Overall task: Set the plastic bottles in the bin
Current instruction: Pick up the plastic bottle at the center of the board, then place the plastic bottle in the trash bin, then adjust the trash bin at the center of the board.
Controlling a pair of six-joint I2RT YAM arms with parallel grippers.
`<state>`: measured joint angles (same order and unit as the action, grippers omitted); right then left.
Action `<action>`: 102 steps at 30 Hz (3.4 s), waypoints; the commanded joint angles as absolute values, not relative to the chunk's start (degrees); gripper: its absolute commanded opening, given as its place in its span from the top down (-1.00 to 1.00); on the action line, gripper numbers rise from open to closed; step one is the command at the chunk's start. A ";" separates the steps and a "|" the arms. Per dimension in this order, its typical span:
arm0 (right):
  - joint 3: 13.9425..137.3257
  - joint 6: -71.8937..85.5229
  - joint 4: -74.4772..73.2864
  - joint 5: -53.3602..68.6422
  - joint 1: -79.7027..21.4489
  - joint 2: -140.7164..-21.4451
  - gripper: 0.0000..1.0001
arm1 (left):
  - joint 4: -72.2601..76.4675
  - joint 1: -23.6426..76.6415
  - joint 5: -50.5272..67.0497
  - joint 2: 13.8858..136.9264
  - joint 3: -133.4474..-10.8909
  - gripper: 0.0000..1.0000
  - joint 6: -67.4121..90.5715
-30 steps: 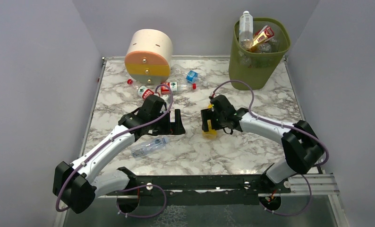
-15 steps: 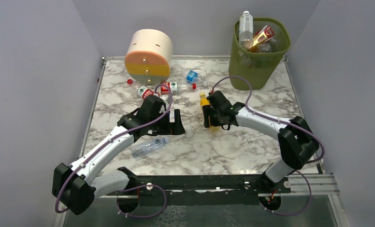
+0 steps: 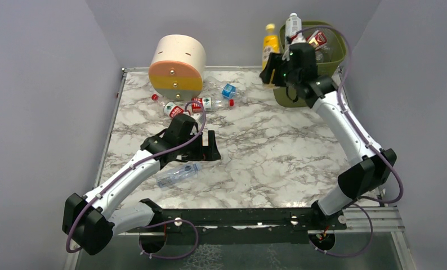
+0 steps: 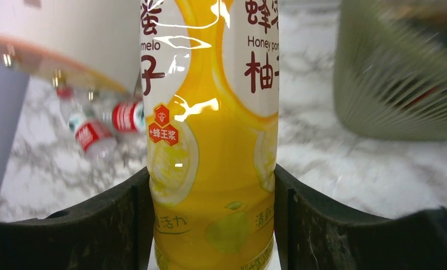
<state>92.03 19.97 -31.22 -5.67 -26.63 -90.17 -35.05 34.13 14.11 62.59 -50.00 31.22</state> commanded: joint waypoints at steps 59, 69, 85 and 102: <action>128.68 24.00 -44.88 7.37 11.24 -106.17 -0.85 | -33.76 33.41 16.08 64.85 -50.37 -0.93 29.68; 126.73 29.18 -44.34 6.41 17.26 -106.19 -0.51 | -34.63 33.33 15.19 64.49 -50.70 -0.93 29.45; 122.96 33.55 -40.15 8.20 17.75 -111.88 -0.39 | -34.13 33.37 15.30 65.22 -51.00 -0.93 28.41; 117.60 30.56 -37.27 9.00 13.50 -111.51 0.27 | -33.58 33.35 15.40 66.90 -51.78 -0.93 28.38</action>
<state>118.85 32.34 -37.21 8.67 15.46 -112.03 -33.98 33.69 14.85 66.94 -49.93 29.06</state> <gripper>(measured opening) 0.405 0.965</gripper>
